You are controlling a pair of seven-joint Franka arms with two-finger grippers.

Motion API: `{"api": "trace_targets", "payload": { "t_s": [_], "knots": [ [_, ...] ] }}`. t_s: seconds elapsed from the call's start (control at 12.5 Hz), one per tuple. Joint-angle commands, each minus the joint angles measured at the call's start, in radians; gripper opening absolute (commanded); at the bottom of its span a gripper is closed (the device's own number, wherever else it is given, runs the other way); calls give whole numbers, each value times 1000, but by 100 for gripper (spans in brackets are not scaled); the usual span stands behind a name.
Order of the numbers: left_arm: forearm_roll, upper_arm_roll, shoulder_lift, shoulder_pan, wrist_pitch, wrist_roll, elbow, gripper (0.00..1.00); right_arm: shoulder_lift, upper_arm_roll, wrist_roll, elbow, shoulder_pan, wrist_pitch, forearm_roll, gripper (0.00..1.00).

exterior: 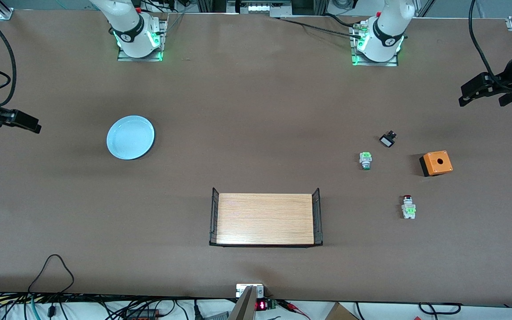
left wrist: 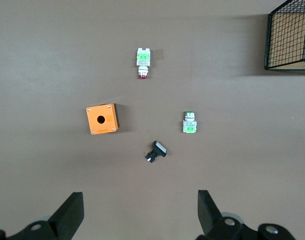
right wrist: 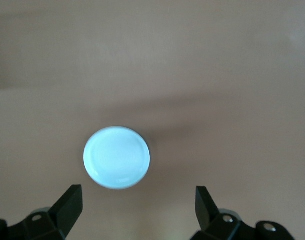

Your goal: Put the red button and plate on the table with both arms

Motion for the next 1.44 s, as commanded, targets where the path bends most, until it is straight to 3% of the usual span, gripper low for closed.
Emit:
{"api": "trace_targets", "payload": {
  "t_s": [0.0, 0.4, 1.36],
  "knots": [
    [9, 0, 11, -5, -16, -3, 31, 100, -5, 4, -25, -1, -6, -2, -8, 100],
    [7, 3, 11, -2, -16, 5, 57, 100, -82, 4, -25, -128, -7, 117, 30, 100],
    [-1, 3, 15, 5, -17, 11, 75, 100, -72, -21, -45, -37, -13, 33, 44, 100]
  ]
}}
